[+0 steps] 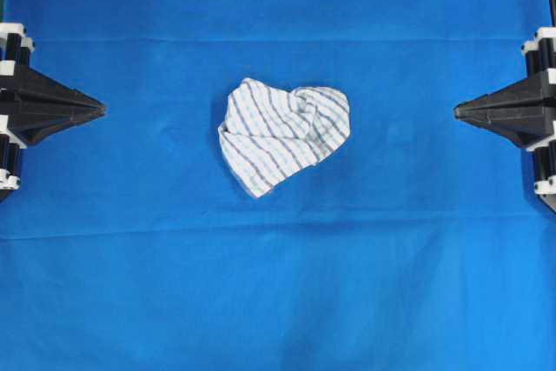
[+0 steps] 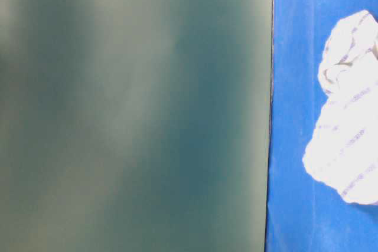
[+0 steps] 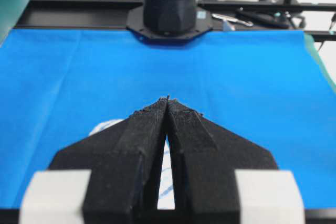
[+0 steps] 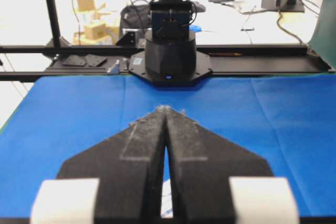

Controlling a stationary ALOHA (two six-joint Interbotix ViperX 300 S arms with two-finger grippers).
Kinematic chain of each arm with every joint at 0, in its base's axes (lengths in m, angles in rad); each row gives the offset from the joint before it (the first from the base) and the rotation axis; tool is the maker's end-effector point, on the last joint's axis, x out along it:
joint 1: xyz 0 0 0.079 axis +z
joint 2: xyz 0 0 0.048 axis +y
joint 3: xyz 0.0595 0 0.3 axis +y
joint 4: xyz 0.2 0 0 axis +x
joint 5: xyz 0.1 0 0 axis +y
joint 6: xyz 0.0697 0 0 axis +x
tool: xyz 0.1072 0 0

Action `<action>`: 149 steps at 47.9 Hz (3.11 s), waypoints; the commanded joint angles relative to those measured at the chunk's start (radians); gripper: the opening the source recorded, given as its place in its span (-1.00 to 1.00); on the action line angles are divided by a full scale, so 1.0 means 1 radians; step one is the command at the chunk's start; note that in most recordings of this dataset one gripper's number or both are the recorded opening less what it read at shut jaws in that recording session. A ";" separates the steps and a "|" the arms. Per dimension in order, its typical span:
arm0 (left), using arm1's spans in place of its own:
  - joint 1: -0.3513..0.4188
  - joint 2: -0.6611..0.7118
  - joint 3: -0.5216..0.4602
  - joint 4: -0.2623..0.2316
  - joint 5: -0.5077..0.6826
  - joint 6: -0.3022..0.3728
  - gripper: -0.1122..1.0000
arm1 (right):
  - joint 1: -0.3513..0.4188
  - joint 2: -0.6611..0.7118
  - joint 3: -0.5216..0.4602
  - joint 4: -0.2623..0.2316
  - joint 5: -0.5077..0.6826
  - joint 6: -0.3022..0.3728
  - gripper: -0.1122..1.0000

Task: Hand over the towel.
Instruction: 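Move the left gripper to the white striped towel and grasp its edge, then lift the towel with the left gripper and pull it toward the left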

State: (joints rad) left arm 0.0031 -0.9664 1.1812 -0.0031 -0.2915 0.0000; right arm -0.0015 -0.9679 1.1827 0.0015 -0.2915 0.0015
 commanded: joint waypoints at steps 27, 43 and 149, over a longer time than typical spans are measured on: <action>0.018 0.299 -0.163 -0.017 -0.035 0.015 -0.79 | -0.005 0.011 -0.031 0.002 -0.006 0.002 -0.79; 0.008 0.675 -0.364 -0.017 0.149 0.003 0.54 | -0.012 0.017 -0.028 0.002 0.012 0.005 -0.79; -0.028 0.472 -0.394 -0.017 0.061 0.014 -0.56 | -0.017 0.061 -0.021 0.000 0.040 0.002 -0.79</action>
State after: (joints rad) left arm -0.0199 -0.4878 0.8023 -0.0184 -0.2194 0.0138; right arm -0.0169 -0.9127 1.1781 0.0015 -0.2378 0.0015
